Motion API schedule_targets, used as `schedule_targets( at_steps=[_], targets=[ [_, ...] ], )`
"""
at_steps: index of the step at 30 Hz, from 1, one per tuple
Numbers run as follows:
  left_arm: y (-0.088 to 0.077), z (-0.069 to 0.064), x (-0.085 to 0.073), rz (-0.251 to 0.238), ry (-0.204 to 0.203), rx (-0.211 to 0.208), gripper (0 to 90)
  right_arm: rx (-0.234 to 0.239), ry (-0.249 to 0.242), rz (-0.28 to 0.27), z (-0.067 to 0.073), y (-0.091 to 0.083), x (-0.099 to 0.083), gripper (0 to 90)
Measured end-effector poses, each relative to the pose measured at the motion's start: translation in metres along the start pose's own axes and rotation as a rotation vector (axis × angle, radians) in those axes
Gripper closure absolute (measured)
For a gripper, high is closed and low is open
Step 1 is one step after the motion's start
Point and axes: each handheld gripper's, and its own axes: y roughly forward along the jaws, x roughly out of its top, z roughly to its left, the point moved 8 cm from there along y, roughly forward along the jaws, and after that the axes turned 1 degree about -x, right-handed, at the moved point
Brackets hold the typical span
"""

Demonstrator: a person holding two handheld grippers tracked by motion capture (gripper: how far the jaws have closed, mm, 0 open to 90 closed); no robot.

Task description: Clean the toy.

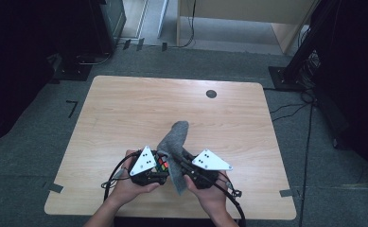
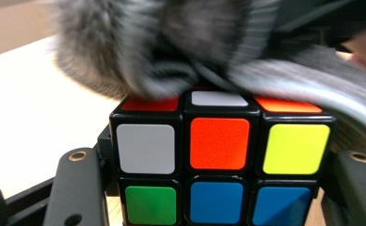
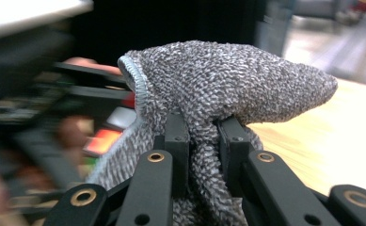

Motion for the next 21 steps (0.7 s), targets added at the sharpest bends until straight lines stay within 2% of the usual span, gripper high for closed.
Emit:
schedule_targets(
  at_steps=[2,4,5,7,8,11,14,16,17,19,21],
  targets=[
    [0.002,-0.004,-0.001,0.007,0.015,-0.006,34.1,0.048,-0.024,-0.008,0.013,0.001,0.003,78.2],
    [0.002,-0.005,0.0,0.003,0.017,-0.012,34.1,0.059,-0.017,-0.002,0.013,0.001,0.003,78.1],
    [0.001,-0.005,0.0,-0.005,0.014,-0.018,34.2,0.055,-0.006,0.002,0.009,0.002,0.003,78.2],
    [-0.002,-0.001,0.002,-0.017,0.0,-0.016,34.2,0.006,0.011,0.01,-0.006,0.002,0.0,78.2],
    [-0.004,0.002,0.002,-0.023,-0.006,-0.013,34.2,-0.034,0.023,0.022,-0.019,0.002,-0.003,78.0],
    [-0.012,0.019,0.002,-0.045,-0.063,0.014,34.1,-0.08,0.08,0.04,-0.049,0.0,-0.014,74.6],
    [-0.018,0.036,-0.002,-0.048,-0.132,0.036,34.1,-0.076,0.083,0.067,-0.065,0.004,-0.023,66.5],
    [-0.022,0.046,-0.004,-0.058,-0.171,0.045,34.1,-0.036,0.119,0.1,-0.069,0.01,-0.029,62.3],
    [-0.023,0.047,-0.004,-0.063,-0.178,0.046,34.1,-0.026,0.147,0.141,-0.072,0.013,-0.035,62.1],
    [-0.026,0.05,-0.003,-0.077,-0.19,0.042,34.1,-0.053,0.13,0.2,-0.077,0.017,-0.045,62.2],
    [-0.027,0.051,-0.001,-0.09,-0.204,0.035,34.0,-0.055,0.133,0.213,-0.079,0.019,-0.051,58.7]
  ],
)
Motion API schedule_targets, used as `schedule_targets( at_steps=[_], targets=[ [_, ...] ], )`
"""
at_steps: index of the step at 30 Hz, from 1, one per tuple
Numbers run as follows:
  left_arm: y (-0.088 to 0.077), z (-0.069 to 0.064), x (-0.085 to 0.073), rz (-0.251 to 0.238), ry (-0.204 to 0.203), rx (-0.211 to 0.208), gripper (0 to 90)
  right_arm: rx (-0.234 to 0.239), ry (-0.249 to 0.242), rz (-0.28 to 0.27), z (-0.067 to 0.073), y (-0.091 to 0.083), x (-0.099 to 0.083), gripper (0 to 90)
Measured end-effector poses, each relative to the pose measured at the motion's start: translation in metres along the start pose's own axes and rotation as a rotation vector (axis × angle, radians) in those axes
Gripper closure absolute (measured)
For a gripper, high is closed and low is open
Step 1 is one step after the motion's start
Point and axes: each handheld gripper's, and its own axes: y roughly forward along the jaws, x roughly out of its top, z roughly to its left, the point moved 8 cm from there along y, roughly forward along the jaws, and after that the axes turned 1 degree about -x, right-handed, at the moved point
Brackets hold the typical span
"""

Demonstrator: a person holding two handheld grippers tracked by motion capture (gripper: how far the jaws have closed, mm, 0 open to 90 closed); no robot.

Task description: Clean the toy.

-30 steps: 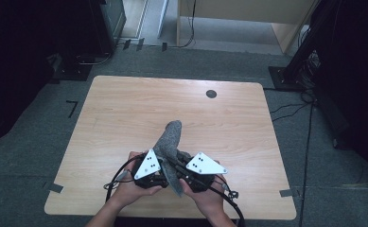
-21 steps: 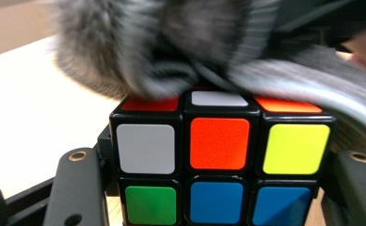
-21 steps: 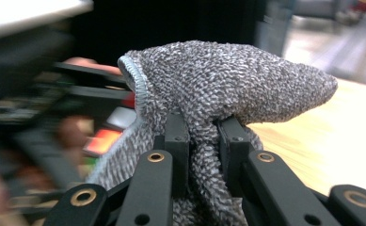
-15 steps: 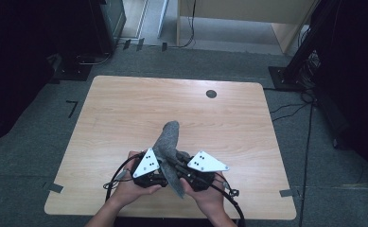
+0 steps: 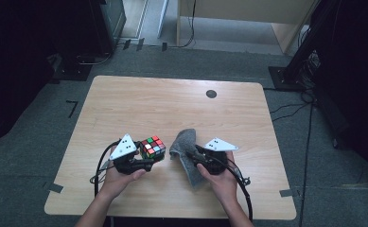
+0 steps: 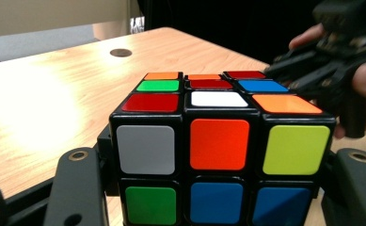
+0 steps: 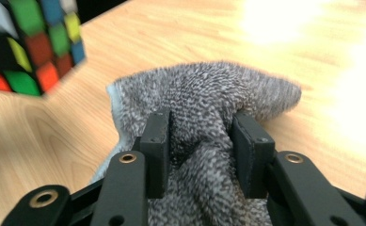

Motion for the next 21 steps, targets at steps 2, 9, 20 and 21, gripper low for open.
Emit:
schedule_targets(
  at_steps=[2,9,20,21],
  targets=[
    [-0.001,0.001,0.001,-0.01,-0.021,-0.007,34.1,0.013,-0.025,-0.038,0.001,0.0,0.002,55.0],
    [-0.002,0.007,0.008,-0.062,-0.148,-0.002,33.9,0.098,-0.054,-0.159,0.019,-0.008,0.013,42.0],
    [0.006,-0.001,0.013,-0.128,-0.268,-0.011,33.7,0.198,-0.036,-0.224,0.076,0.001,0.015,25.8],
    [0.007,-0.002,0.013,-0.129,-0.276,-0.016,33.7,0.194,-0.034,-0.229,0.078,0.001,0.016,25.3]
  ],
)
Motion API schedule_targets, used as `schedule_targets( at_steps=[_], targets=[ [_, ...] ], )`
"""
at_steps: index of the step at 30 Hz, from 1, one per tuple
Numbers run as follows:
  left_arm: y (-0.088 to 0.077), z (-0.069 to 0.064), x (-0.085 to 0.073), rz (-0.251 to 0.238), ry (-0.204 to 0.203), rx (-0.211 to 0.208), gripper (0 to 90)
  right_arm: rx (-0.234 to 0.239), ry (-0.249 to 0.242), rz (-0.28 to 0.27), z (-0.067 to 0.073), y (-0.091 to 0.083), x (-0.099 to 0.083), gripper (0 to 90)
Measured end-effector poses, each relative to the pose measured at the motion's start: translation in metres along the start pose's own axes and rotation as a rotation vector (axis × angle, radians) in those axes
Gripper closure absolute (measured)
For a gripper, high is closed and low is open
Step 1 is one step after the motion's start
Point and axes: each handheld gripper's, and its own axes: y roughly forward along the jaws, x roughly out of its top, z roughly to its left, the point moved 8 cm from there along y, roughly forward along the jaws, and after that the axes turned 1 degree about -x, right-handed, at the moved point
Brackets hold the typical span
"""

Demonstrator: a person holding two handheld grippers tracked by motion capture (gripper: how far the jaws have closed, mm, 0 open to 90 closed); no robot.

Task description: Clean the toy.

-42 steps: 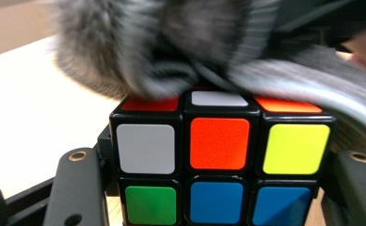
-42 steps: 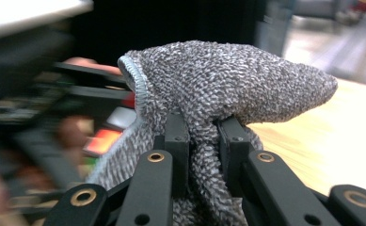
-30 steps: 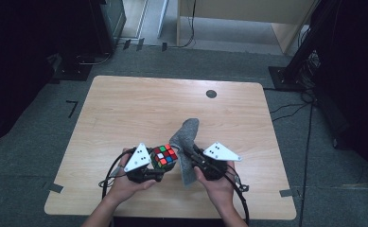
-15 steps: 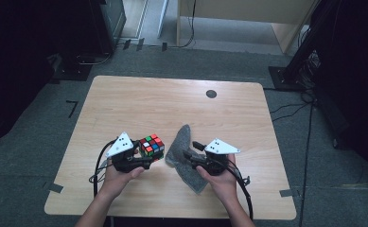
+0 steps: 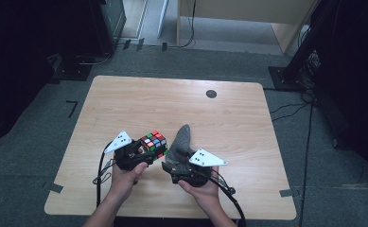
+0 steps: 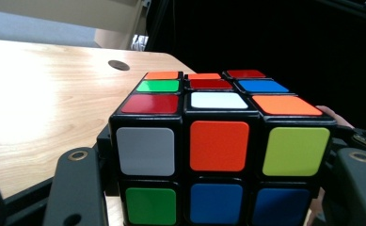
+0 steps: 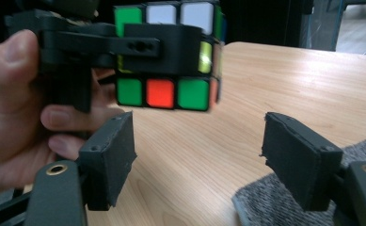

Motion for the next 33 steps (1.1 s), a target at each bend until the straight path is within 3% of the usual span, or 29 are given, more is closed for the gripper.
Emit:
schedule_targets(
  at_steps=[7,16,20,27,33],
  targets=[
    [0.006,-0.004,-0.004,0.008,-0.025,-0.005,33.6,-0.03,-0.018,0.001,0.007,0.004,-0.001,21.3],
    [0.011,-0.012,-0.007,0.019,-0.019,-0.019,33.5,-0.062,-0.042,0.003,0.01,0.008,-0.002,20.2],
    [0.013,-0.017,-0.009,0.028,-0.027,-0.03,33.5,-0.079,-0.058,-0.002,0.01,0.01,-0.003,22.7],
    [0.015,-0.023,-0.01,0.029,-0.039,-0.053,33.4,-0.139,-0.134,-0.045,0.012,0.009,-0.001,29.4],
    [0.015,-0.019,-0.009,0.037,-0.056,-0.055,32.3,-0.14,-0.154,-0.016,0.009,0.008,-0.003,34.1]
  ],
)
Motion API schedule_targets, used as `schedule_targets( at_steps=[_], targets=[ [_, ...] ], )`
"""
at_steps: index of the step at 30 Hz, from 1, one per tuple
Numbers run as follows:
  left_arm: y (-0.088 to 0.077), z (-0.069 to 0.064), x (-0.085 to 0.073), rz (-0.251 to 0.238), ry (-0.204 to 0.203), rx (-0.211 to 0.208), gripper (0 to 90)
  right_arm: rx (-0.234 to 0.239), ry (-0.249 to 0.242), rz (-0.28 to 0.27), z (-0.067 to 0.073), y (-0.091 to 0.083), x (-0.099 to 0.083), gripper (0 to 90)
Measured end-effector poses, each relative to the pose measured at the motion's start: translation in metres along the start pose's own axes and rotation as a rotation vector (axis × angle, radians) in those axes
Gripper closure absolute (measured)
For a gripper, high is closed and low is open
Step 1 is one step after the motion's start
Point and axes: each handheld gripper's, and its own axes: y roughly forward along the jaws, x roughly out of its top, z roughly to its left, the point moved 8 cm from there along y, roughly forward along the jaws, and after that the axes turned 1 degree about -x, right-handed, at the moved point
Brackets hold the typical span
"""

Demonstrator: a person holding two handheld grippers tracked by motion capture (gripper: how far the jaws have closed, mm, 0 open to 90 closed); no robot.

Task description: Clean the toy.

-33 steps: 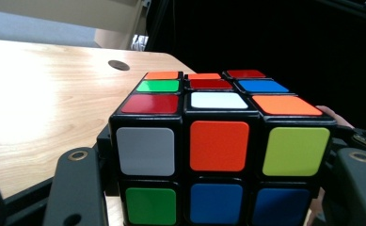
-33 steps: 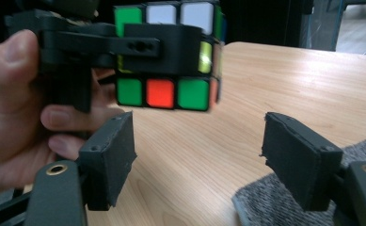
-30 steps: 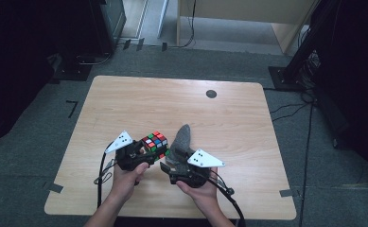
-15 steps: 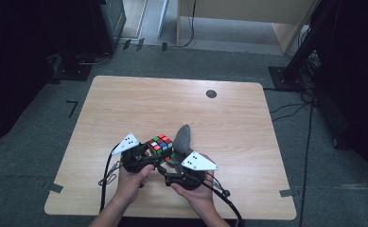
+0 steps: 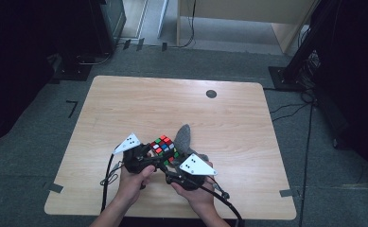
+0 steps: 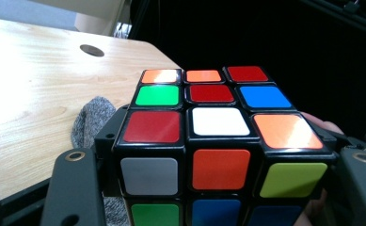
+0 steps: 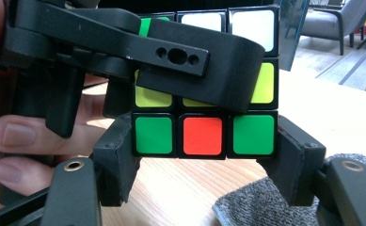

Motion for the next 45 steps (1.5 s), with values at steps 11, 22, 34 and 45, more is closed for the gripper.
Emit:
schedule_targets(
  at_steps=[11,22,34,45],
  targets=[
    [-0.009,0.005,0.01,-0.019,-0.02,-0.055,26.7,-0.024,0.014,0.031,-0.015,-0.004,-0.003,34.3],
    [-0.015,0.015,0.001,0.046,0.288,0.026,19.3,0.003,0.088,0.073,-0.053,-0.019,0.004,34.4],
    [-0.001,0.014,-0.022,0.097,0.708,0.164,21.3,0.084,0.196,0.14,-0.053,-0.026,0.012,34.4],
    [0.004,0.011,-0.029,0.067,0.906,0.165,22.3,0.157,0.238,0.22,-0.039,-0.02,0.005,34.4]
  ],
)
